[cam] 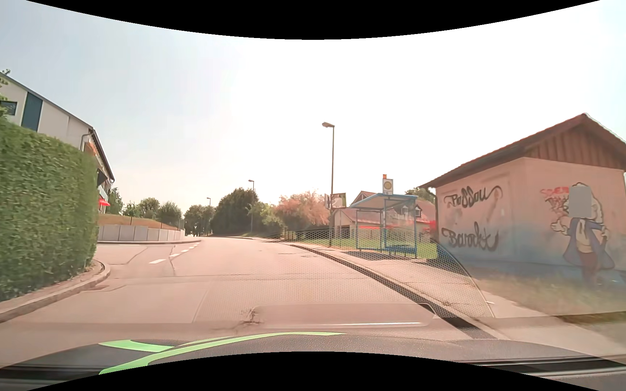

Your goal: Follow the waypoints while adhering to traffic rules and regulations

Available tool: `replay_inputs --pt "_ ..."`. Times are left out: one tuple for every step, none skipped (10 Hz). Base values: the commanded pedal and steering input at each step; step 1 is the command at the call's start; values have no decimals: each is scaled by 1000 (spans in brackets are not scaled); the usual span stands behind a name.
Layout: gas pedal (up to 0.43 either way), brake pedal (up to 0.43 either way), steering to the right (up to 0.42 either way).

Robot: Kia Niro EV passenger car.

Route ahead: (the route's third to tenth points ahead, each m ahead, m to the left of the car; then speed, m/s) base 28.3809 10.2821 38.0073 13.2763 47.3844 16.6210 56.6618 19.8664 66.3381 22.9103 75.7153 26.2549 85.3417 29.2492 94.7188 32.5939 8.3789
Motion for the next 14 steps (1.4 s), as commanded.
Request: replay_inputs --pt "461 0 -52" --pt "461 0 -53" --pt "461 0 -53" --pt "461 0 -53" --pt "461 0 -53" --pt "461 0 -55" --pt "461 0 -55" --pt "461 0 -55" --pt "461 0 -55" --pt "461 0 -55" --pt "449 0 -55" --pt "449 0 -55" --pt "449 0 -54" --pt "449 0 -52"
